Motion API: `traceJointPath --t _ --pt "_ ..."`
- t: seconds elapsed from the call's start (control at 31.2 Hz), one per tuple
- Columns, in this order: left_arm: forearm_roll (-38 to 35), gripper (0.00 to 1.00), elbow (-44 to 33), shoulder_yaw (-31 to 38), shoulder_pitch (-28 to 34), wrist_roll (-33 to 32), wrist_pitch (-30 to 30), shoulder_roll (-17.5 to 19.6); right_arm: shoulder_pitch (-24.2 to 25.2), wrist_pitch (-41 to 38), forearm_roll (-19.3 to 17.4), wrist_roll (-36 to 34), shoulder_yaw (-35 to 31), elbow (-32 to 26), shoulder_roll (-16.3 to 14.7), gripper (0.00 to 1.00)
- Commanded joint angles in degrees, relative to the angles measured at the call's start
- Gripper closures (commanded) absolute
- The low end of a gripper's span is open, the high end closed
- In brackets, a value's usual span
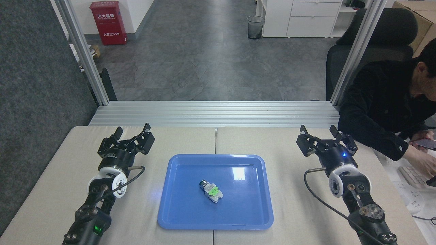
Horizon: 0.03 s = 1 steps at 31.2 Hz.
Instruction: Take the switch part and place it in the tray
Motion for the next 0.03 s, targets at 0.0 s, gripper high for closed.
traceJointPath --t 0.0 --pt "0.0 0.0 0.0 -0.1 0.0 0.0 0.0 0.0 0.0 0.0 0.0 0.0 -0.2 -0.2 0.5 0.02"
